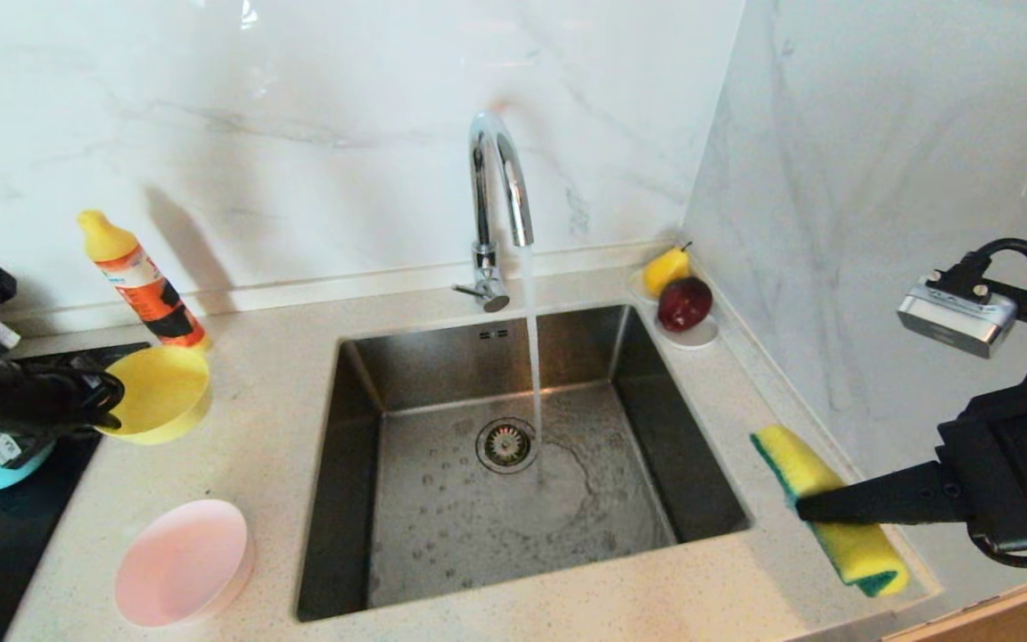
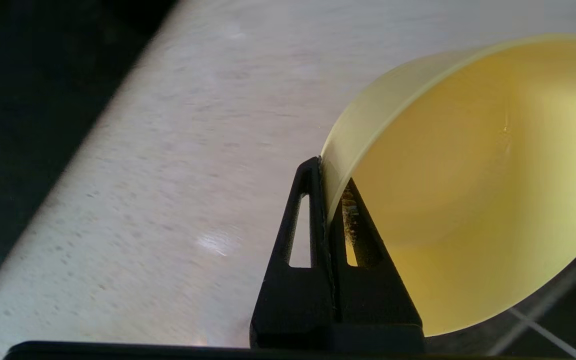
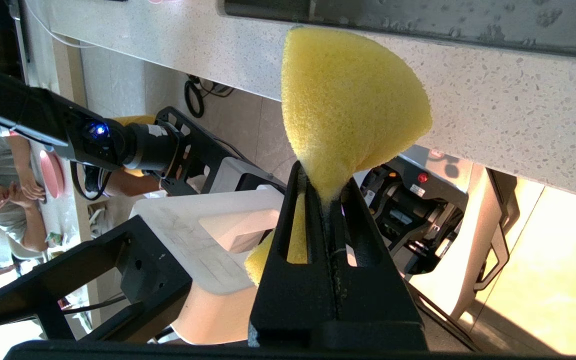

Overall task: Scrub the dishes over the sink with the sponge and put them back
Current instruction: Wash the bowl

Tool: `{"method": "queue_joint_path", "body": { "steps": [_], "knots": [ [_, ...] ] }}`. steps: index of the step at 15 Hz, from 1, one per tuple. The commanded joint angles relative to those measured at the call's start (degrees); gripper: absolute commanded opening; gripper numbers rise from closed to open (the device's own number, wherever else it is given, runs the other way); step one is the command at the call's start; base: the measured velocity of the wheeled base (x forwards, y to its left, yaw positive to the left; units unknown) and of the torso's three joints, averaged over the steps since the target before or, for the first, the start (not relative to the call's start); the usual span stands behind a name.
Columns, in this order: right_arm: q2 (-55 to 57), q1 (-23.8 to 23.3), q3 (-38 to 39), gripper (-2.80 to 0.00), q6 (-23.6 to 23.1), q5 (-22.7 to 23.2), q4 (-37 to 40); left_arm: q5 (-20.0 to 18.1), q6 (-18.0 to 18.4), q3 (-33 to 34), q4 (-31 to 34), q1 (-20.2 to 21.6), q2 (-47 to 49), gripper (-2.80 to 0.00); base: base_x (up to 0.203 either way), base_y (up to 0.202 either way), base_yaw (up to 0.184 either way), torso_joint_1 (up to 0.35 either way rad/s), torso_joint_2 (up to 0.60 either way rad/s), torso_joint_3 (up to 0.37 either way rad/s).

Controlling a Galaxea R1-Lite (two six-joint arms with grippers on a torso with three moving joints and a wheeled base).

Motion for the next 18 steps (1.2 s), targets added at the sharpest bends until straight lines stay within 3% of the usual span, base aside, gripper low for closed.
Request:
{"method": "queue_joint_path", "body": {
  "steps": [1, 8, 11, 18],
  "knots": [
    [-0.05, 0.02, -0.04, -2.8, 0.2, 0.16, 0.08, 0.49, -0.13, -2.33, 1.77, -4.4, -4.13, -2.8, 0.0, 0.0, 0.0, 0.0, 0.0, 0.0],
    [-0.95, 0.19, 0.22, -2.8, -0.07, 0.28, -0.18, 10.52, -0.06, -8.01, 4.97, -23.33, -1.64, -2.8, 0.0, 0.0, 0.0, 0.0, 0.0, 0.0],
    [-1.43, 0.6, 0.46, -2.8, -0.16, 0.33, -0.15, 16.73, -1.52, -9.07, 4.91, -30.92, 2.82, -2.8, 0.0, 0.0, 0.0, 0.0, 0.0, 0.0],
    [-2.42, 0.9, 0.58, -2.8, -0.42, 0.51, -0.27, 17.4, -7.49, -13.64, 6.5, -43.88, 9.29, -2.8, 0.0, 0.0, 0.0, 0.0, 0.0, 0.0]
  ]
}}
